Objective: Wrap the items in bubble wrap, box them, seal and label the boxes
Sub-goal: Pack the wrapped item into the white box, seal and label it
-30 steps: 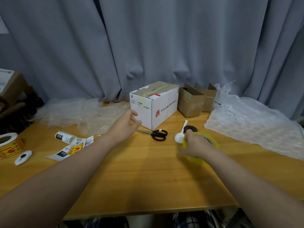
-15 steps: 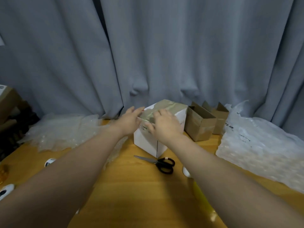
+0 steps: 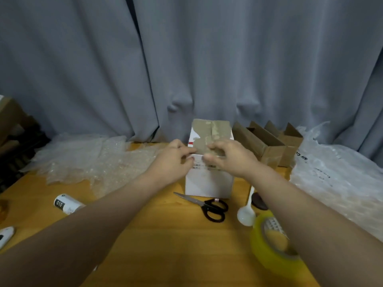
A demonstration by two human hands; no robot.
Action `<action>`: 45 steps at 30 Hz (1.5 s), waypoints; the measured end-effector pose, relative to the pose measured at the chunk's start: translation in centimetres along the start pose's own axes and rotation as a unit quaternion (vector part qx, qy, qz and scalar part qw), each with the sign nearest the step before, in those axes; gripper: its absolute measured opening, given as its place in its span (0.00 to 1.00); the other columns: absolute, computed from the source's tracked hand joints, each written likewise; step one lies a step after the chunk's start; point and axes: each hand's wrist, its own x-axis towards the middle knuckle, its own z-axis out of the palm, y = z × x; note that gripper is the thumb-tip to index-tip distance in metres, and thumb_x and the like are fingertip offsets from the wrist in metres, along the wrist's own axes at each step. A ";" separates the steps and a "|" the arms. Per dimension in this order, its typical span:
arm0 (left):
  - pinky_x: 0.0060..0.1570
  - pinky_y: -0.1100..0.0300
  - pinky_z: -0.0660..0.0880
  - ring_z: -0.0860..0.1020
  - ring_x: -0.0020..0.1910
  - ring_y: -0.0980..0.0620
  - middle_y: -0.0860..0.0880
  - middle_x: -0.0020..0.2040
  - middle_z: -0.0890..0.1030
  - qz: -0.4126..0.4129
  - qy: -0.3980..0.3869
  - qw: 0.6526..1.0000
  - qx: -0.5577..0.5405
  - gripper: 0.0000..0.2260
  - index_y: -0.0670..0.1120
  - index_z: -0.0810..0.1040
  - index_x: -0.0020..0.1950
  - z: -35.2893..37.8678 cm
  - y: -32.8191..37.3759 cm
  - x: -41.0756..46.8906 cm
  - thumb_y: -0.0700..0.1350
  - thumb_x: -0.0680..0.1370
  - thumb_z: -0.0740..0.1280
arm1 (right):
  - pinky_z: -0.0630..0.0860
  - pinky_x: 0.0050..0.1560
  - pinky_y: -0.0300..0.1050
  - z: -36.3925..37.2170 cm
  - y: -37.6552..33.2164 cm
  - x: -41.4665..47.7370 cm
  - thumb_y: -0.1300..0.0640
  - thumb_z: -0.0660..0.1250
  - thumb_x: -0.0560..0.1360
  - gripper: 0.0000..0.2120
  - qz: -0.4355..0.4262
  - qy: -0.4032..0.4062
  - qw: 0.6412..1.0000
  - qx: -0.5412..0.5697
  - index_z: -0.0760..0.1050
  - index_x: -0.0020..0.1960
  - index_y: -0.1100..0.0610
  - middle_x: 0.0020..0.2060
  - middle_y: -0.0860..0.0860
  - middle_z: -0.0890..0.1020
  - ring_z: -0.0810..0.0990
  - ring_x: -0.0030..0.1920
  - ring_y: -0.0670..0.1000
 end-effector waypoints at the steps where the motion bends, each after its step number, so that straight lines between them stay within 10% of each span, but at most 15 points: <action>1: 0.55 0.65 0.68 0.72 0.50 0.55 0.52 0.49 0.70 0.020 0.005 1.000 -0.002 0.15 0.50 0.76 0.65 0.5 1.0 -0.4 0.45 0.78 0.64 | 0.72 0.60 0.58 -0.5 0.5 -0.3 0.29 0.56 0.71 0.21 0.016 0.021 0.999 0.048 0.77 0.47 0.42 0.50 0.45 0.79 0.76 0.57 0.54; 7: 0.47 0.63 0.67 0.75 0.48 0.51 0.51 0.45 0.77 0.098 -0.019 0.995 -0.017 0.10 0.43 0.81 0.49 2.2 4.8 0.2 0.37 0.76 0.61 | 0.44 0.71 0.70 0.0 0.2 -1.4 0.38 0.52 0.78 0.16 0.124 0.104 0.987 -0.014 0.69 0.48 0.50 0.48 0.49 0.80 0.74 0.61 0.54; 10: 0.46 0.63 0.70 0.76 0.47 0.48 0.52 0.40 0.76 0.022 0.066 0.993 -0.099 0.10 0.42 0.78 0.42 1.2 4.3 2.4 0.33 0.75 0.59 | 0.36 0.68 0.71 0.4 -0.1 -2.4 0.27 0.48 0.72 0.32 0.107 0.053 0.991 -0.060 0.67 0.64 0.49 0.63 0.49 0.75 0.65 0.71 0.52; 15: 0.69 0.57 0.61 0.68 0.69 0.52 0.51 0.69 0.72 0.052 -0.153 0.986 0.044 0.17 0.49 0.72 0.69 2.0 2.3 6.0 0.50 0.83 0.53 | 0.36 0.68 0.72 -0.8 0.6 -2.2 0.36 0.60 0.71 0.28 0.052 -0.013 0.997 -0.059 0.70 0.67 0.48 0.65 0.43 0.74 0.61 0.73 0.48; 20: 0.72 0.49 0.52 0.58 0.75 0.47 0.52 0.74 0.64 -0.039 -0.123 0.979 0.157 0.20 0.51 0.66 0.73 0.9 -0.5 8.0 0.54 0.83 0.52 | 0.28 0.69 0.66 -2.4 2.6 -2.6 0.50 0.68 0.71 0.26 0.014 -0.055 0.993 0.100 0.71 0.69 0.46 0.73 0.41 0.66 0.54 0.76 0.45; 23: 0.53 0.53 0.75 0.76 0.55 0.46 0.44 0.67 0.73 -0.127 -0.059 0.990 -0.028 0.20 0.47 0.70 0.70 0.2 -2.3 7.6 0.52 0.80 0.60 | 0.31 0.70 0.63 -2.6 3.1 -2.0 0.54 0.69 0.71 0.26 0.007 -0.077 0.991 0.113 0.72 0.68 0.45 0.72 0.39 0.65 0.51 0.75 0.43; 25: 0.39 0.54 0.76 0.77 0.38 0.50 0.42 0.56 0.78 -0.191 -0.002 0.969 -0.154 0.23 0.45 0.66 0.72 0.2 -2.5 6.7 0.50 0.79 0.64 | 0.48 0.74 0.54 -2.8 2.9 -1.3 0.61 0.69 0.70 0.24 0.032 -0.058 0.983 0.171 0.76 0.65 0.49 0.70 0.42 0.70 0.58 0.71 0.42; 29: 0.31 0.59 0.76 0.79 0.34 0.49 0.42 0.44 0.81 -0.232 0.078 0.940 -0.239 0.19 0.41 0.73 0.65 0.4 -2.3 4.2 0.48 0.77 0.67 | 0.66 0.63 0.36 -2.6 2.8 -0.6 0.71 0.64 0.71 0.22 0.039 -0.029 0.980 0.195 0.77 0.63 0.59 0.65 0.50 0.75 0.70 0.66 0.45; 36: 0.28 0.61 0.72 0.76 0.32 0.54 0.48 0.43 0.77 -0.243 0.150 0.918 -0.276 0.11 0.46 0.69 0.57 0.4 -1.9 0.3 0.49 0.78 0.64 | 0.73 0.58 0.50 -0.1 2.1 -0.2 0.39 0.57 0.79 0.16 -0.015 0.071 0.991 0.116 0.80 0.56 0.42 0.57 0.41 0.80 0.75 0.60 0.45; 45: 0.49 0.64 0.67 0.75 0.53 0.56 0.50 0.59 0.76 -0.250 0.029 0.949 -0.191 0.24 0.46 0.72 0.66 -2.1 -1.1 -2.0 0.60 0.81 0.51 | 0.43 0.73 0.54 2.8 -1.7 -0.2 0.52 0.51 0.81 0.18 -0.049 0.144 0.978 -0.140 0.76 0.63 0.51 0.62 0.48 0.78 0.69 0.67 0.50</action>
